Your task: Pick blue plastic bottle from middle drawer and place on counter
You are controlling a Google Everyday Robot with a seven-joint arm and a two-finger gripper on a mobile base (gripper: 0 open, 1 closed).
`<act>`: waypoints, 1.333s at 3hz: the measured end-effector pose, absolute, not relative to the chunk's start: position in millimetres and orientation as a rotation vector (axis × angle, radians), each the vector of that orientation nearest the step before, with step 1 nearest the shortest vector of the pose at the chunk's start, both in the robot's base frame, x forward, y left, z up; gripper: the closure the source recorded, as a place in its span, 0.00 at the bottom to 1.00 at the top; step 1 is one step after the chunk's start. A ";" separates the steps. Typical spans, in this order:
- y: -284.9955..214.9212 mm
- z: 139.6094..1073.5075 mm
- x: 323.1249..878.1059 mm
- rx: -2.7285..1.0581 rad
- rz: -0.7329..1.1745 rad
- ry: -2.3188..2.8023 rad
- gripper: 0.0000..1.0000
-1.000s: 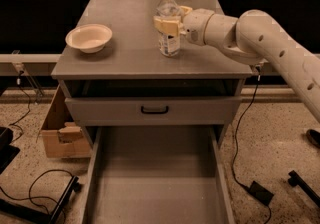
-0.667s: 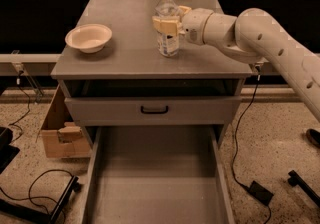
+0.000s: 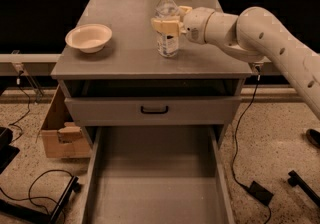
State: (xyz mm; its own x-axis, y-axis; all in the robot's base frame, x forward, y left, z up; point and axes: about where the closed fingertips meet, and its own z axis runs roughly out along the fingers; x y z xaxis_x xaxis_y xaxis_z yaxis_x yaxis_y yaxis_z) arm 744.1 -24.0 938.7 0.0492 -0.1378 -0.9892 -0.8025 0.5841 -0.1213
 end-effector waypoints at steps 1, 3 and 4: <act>-23.9 938.7 744.1 -0.849 0.613 1.460 0.06; -22.1 938.6 744.0 -0.851 0.615 1.459 0.00; -38.0 965.1 747.0 -0.854 0.604 1.445 0.00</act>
Offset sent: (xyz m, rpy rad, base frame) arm 0.0000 0.0000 0.0000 0.0000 0.0000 0.0001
